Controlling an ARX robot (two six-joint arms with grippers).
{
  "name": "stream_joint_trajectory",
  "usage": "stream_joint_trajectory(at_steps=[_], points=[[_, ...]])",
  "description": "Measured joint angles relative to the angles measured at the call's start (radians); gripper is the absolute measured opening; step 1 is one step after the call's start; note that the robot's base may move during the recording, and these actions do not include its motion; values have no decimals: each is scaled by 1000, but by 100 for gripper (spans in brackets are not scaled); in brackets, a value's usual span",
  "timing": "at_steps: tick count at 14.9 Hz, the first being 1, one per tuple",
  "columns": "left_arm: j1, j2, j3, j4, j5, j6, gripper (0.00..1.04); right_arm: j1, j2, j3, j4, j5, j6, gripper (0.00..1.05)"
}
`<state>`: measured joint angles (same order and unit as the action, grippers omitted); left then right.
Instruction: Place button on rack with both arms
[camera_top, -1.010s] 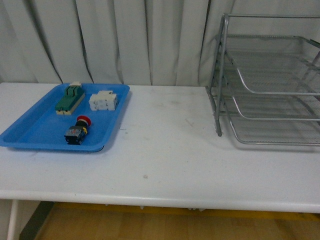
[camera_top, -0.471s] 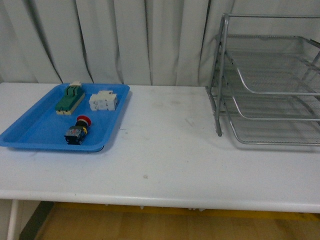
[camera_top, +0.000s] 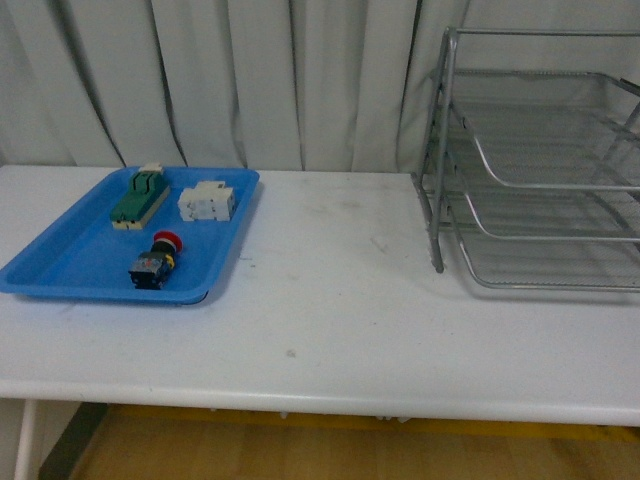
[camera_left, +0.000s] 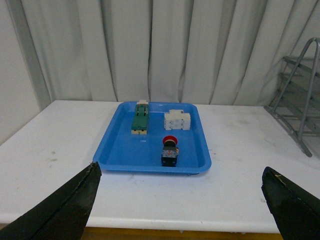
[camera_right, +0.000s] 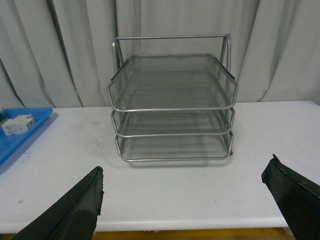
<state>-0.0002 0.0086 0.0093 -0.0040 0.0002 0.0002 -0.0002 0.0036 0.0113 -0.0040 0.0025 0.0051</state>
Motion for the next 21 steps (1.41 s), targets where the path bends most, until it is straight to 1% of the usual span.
stream_joint_trajectory(at_steps=[18, 19, 20, 21], points=[[0, 0, 0, 0, 0, 0, 98, 0, 0, 0, 0, 0, 0, 98], [0, 0, 0, 0, 0, 0, 98, -4, 3, 0, 6, -18, 5, 98], [0, 0, 0, 0, 0, 0, 98, -82, 100, 3, 174, -197, 87, 98], [0, 0, 0, 0, 0, 0, 98, -169, 295, 29, 366, -332, 193, 98]])
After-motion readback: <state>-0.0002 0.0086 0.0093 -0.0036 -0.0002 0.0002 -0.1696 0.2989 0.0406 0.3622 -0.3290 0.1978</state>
